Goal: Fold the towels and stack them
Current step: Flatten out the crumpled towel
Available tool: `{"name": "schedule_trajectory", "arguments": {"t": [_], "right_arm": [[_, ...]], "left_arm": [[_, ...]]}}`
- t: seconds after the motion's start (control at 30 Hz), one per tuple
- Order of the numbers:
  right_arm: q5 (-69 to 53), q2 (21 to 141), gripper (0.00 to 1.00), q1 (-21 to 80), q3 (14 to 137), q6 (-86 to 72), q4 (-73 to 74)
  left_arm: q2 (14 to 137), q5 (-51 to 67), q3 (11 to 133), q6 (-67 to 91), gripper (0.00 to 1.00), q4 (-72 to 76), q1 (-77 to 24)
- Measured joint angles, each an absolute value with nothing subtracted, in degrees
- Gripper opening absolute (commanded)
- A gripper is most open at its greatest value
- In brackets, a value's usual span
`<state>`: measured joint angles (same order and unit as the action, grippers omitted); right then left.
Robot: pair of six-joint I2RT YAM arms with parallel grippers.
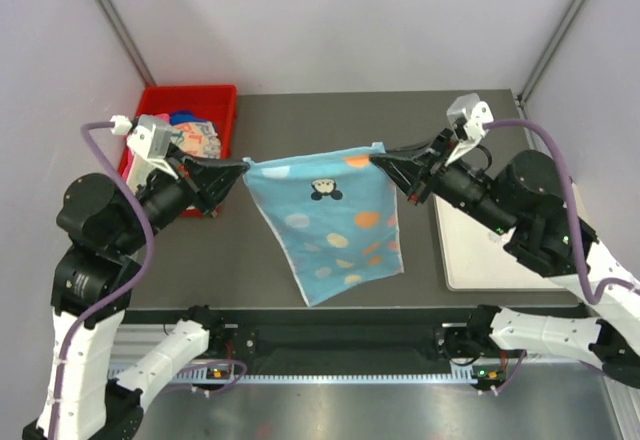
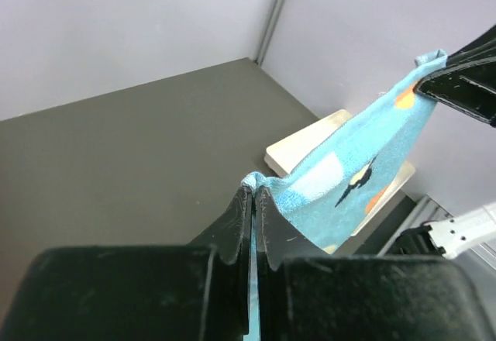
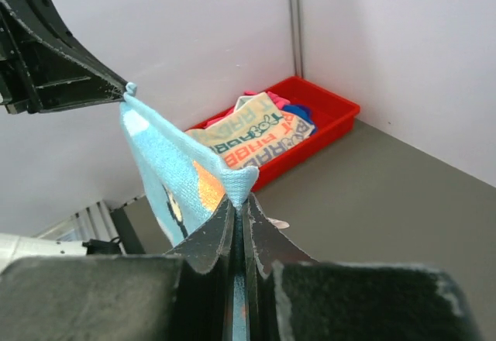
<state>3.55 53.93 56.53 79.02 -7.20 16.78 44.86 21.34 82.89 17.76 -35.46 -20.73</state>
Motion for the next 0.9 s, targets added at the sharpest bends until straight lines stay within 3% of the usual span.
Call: {"name": "schedule_trajectory", "arguments": {"t": [0.27,0.57,0.9], "right_arm": [[5.17,52.97,0.00,59.57,79.13,-8.58,19.90],[13.56,57.34,0.00,58.52,79.26,-5.91,19.07],[1.96,83.66,0.00,30.37,86.59,-4.82,11.07]], "left_arm": [[44.01,23.64,86.15,17.67,0.00,-39.29,-20.73],[49.54,17.28,86.85,18.04,0.00,-37.12,-20.75],[79.02,4.91,87.64,17.67,0.00,-23.18,-20.16]]}}
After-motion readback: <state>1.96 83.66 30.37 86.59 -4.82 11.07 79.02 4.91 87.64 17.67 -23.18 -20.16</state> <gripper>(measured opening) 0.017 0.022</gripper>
